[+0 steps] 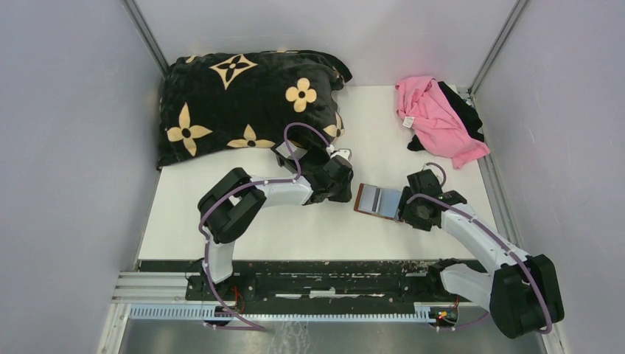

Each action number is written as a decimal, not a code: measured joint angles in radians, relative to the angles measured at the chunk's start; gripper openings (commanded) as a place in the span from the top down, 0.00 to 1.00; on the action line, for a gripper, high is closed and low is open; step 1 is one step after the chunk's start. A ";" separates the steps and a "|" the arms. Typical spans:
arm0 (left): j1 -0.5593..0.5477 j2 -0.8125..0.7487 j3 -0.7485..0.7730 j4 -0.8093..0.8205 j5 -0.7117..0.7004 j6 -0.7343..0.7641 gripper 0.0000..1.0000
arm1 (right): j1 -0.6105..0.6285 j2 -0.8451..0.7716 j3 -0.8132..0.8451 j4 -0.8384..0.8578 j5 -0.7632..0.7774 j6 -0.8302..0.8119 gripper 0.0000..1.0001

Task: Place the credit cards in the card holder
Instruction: Close the card holder at the center of the board.

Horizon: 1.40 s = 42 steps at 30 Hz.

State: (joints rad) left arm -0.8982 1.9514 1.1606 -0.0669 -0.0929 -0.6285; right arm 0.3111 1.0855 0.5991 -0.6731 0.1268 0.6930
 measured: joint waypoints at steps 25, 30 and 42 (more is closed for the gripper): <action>0.005 0.013 0.006 -0.010 0.026 0.001 0.68 | -0.097 -0.089 -0.237 0.407 -0.082 0.170 0.34; 0.005 0.026 0.013 -0.008 0.027 0.002 0.68 | -0.102 -0.058 -0.246 0.484 -0.105 0.204 0.35; 0.006 0.039 0.025 -0.003 0.054 0.028 0.68 | -0.104 -0.090 -0.286 0.534 -0.175 0.238 0.47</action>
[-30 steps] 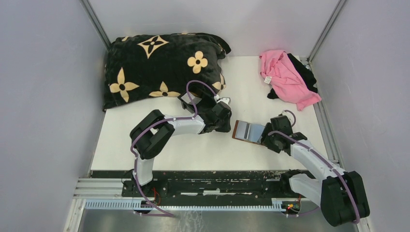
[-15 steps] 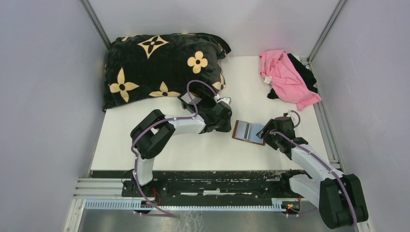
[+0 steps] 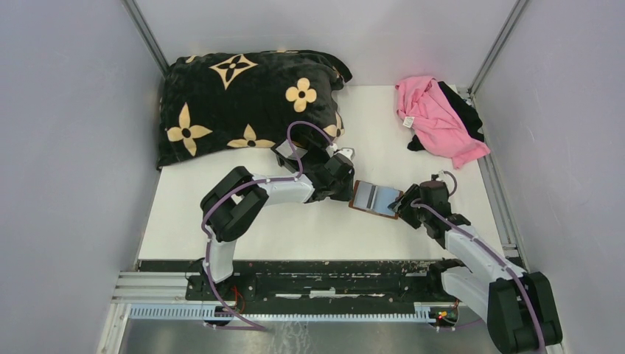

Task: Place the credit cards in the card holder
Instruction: Close the card holder at the center of the board.

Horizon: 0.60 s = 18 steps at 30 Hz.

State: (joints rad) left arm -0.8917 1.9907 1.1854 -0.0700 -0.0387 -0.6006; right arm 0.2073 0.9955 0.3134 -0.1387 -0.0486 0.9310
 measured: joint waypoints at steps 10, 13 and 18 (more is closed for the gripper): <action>0.003 0.000 -0.001 0.002 0.013 0.004 0.68 | 0.000 -0.063 0.012 -0.035 -0.004 -0.006 0.52; 0.004 0.000 -0.001 0.002 0.015 0.004 0.68 | 0.000 -0.001 0.022 -0.015 -0.012 -0.013 0.54; 0.004 -0.001 -0.005 0.006 0.015 0.004 0.68 | -0.001 0.052 0.038 0.011 -0.020 -0.021 0.58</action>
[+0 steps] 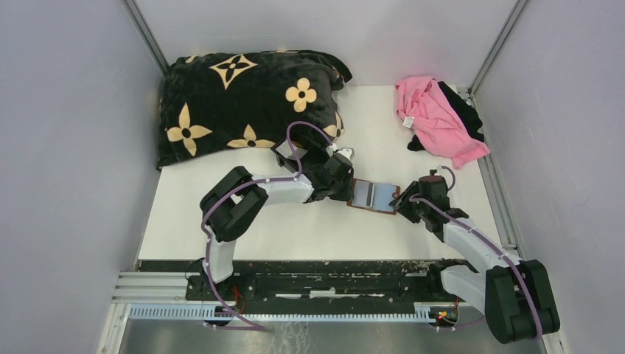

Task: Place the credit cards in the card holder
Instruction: Close the card holder at the center of the board.

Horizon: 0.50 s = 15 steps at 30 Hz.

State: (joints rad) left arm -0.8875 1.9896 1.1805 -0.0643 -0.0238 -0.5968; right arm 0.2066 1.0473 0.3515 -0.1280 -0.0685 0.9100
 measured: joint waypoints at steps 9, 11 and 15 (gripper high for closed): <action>0.000 -0.002 -0.007 0.011 0.000 0.000 0.69 | -0.006 -0.001 0.042 0.012 0.008 -0.021 0.61; 0.000 -0.002 -0.007 0.011 0.000 0.000 0.69 | -0.006 0.001 0.046 0.018 0.006 -0.023 0.61; 0.000 -0.002 -0.007 0.011 0.000 0.000 0.69 | -0.004 0.018 0.057 0.051 -0.029 -0.025 0.61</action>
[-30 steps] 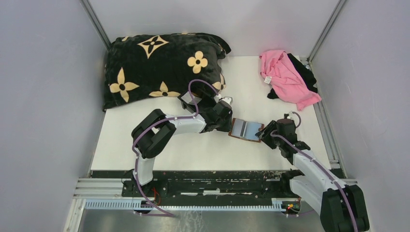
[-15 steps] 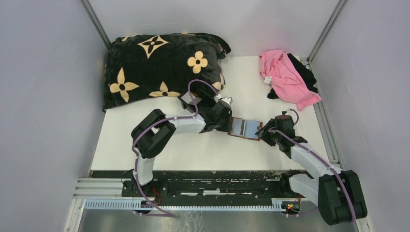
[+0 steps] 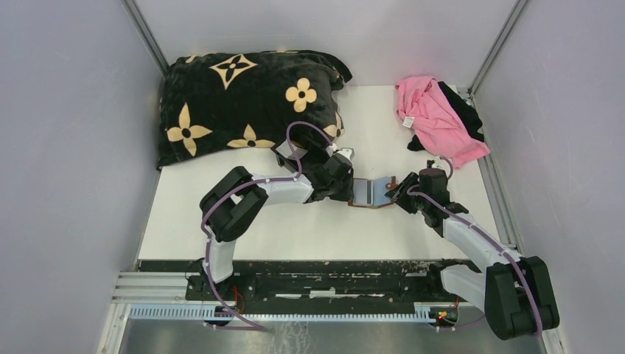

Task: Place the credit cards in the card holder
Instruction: Close the card holder at the center of the board.

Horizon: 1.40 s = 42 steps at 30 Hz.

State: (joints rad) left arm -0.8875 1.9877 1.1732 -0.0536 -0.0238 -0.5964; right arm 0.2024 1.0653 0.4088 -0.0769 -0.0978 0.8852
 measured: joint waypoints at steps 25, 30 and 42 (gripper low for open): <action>0.000 -0.019 -0.010 0.013 0.002 0.011 0.68 | 0.005 0.278 0.131 0.014 -0.108 -0.086 0.99; 0.000 -0.029 -0.042 0.061 0.007 0.011 0.70 | 0.005 0.279 0.153 -0.016 -0.107 -0.090 0.99; -0.002 -0.067 -0.103 0.116 0.015 -0.024 0.73 | 0.005 0.293 0.179 -0.076 -0.107 -0.109 0.99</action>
State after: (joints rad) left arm -0.8890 1.9209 1.0706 0.0628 -0.0086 -0.6201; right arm 0.2077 1.3582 0.5873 -0.1532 -0.2050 0.7757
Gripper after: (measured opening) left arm 0.272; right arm 0.046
